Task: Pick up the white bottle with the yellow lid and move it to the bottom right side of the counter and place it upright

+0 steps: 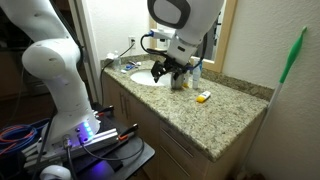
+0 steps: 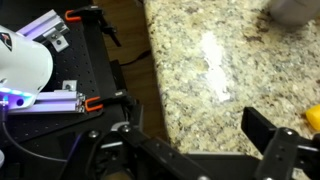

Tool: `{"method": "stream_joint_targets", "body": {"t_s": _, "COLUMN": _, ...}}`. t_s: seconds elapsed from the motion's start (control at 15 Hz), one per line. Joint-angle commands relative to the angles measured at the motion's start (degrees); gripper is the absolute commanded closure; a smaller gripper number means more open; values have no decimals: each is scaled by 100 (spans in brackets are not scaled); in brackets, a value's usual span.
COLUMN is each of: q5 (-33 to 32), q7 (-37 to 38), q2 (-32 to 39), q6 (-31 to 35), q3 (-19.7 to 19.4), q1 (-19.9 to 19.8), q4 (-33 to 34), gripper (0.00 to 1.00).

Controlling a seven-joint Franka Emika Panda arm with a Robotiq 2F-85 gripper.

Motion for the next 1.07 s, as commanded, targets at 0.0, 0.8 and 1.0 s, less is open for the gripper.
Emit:
{"method": "stream_joint_targets", "body": {"t_s": 0.0, "q5": 30, "q7": -33, "q2": 173, "q6": -14, "q3": -35, "q1": -35, "q4": 151, "gripper": 0}}
{"method": "stream_joint_targets", "body": {"t_s": 0.8, "q5": 1477, "q7": 1827, "q2": 1665, "q6": 175, "q3": 43, "q1": 230, "q4": 1249, "gripper": 0}}
{"method": "stream_joint_targets", "body": {"t_s": 1.0, "q5": 1600, "q7": 2257, "q2": 2034, "q6": 525, "q3": 27, "q1": 284, "q4": 1429, "gripper": 0}}
